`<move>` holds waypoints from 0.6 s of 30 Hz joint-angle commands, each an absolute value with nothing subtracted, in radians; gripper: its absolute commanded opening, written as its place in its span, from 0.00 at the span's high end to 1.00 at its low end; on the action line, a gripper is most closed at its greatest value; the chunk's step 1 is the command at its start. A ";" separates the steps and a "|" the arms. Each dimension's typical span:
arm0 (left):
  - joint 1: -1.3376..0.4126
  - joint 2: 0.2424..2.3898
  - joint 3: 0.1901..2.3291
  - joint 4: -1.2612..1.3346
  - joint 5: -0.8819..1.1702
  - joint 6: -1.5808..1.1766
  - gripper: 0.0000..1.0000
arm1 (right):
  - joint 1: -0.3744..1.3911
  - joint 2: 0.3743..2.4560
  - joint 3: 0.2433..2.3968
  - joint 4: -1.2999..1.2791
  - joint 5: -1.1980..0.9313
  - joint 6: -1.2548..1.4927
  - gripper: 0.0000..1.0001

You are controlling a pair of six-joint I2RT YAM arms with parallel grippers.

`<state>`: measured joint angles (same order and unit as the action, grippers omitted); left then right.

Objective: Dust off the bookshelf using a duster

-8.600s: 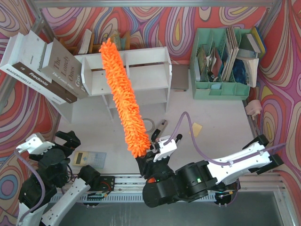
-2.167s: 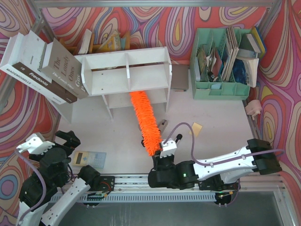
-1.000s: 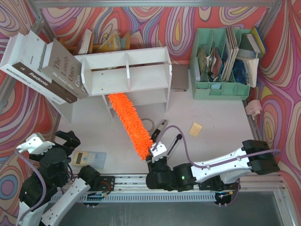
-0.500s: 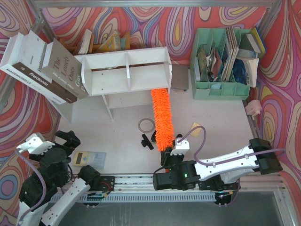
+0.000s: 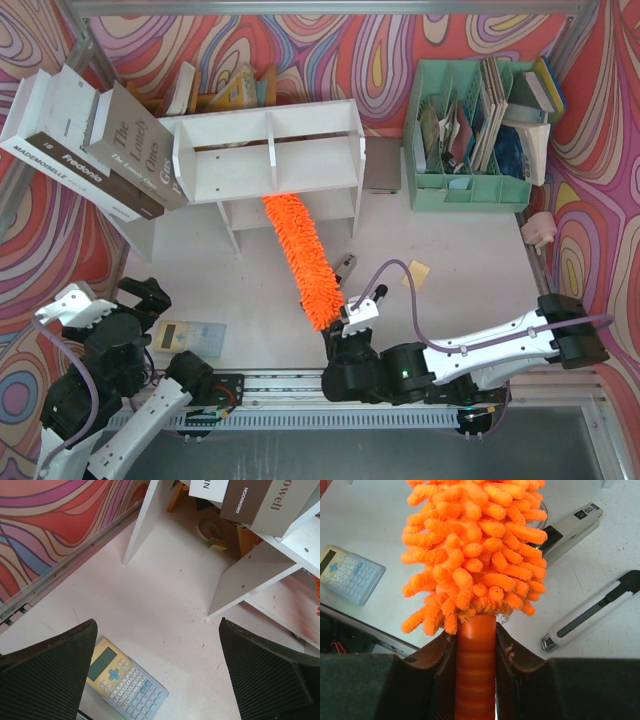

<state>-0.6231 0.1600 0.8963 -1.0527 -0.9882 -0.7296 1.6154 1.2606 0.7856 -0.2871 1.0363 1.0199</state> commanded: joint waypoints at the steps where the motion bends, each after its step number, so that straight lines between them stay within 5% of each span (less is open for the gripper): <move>1: -0.627 0.166 0.887 -1.065 -1.001 -0.726 0.02 | 1.618 1.283 0.884 -0.487 1.179 1.192 1.00; 13: -0.627 0.169 0.888 -1.065 -1.001 -0.727 0.02 | 1.618 1.412 1.106 -1.414 1.244 2.063 1.00; 18: -0.628 0.168 0.888 -1.065 -1.002 -0.728 0.02 | 1.617 1.403 1.079 -1.408 1.240 2.091 1.00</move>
